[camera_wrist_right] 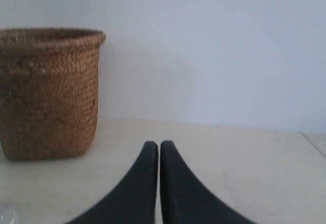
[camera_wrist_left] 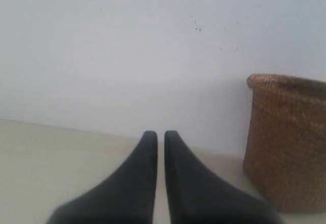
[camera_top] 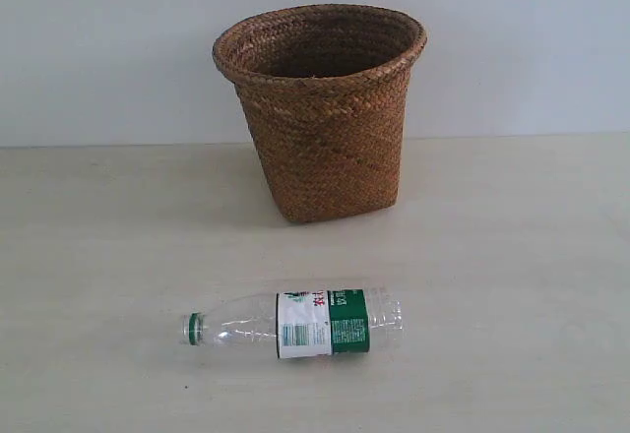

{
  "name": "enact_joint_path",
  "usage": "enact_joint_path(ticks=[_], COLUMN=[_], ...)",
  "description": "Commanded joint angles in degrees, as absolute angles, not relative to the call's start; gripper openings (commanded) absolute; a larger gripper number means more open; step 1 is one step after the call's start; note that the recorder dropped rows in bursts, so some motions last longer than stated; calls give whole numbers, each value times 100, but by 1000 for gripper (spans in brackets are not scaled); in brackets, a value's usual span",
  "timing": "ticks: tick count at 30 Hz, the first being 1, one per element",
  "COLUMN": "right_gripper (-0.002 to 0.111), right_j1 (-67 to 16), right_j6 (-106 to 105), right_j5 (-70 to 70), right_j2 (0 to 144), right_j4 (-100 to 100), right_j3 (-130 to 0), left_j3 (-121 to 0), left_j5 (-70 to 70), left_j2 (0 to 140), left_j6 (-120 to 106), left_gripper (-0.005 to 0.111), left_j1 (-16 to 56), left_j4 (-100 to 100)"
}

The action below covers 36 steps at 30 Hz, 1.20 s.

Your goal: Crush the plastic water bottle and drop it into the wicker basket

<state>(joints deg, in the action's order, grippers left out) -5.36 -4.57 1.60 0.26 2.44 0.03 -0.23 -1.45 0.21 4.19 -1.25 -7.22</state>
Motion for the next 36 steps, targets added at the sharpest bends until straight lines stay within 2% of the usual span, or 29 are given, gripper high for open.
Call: enact_joint_path(ticks=[1, 7, 15, 23, 31, 36], right_gripper=[0, 0, 0, 0, 0, 0], right_j1=[-520, -520, -520, -520, -520, -520], right_j6=[0, 418, 327, -387, -1163, -1791], right_j5=[-948, -1311, -1136, 218, 1819, 2740], right_j2=[0, 60, 1820, 4115, 5501, 6212], right_j4=[276, 276, 240, 227, 227, 656], right_j3=[0, -307, -2103, -3998, -5194, -5813], left_j3=[0, -270, -2321, -3851, -4885, -5171], left_j5=[-928, -1452, -1017, 99, 1599, 2076], left_j2=[0, 400, 2980, 4974, 5862, 6272], left_j6=[1022, 1202, 1202, 1202, 47, -1496], left_gripper=[4, 4, 4, 4, 4, 4], left_j1=[-146, -146, -146, -146, -122, 283], left_j4=[-859, -790, -357, 249, 191, -579])
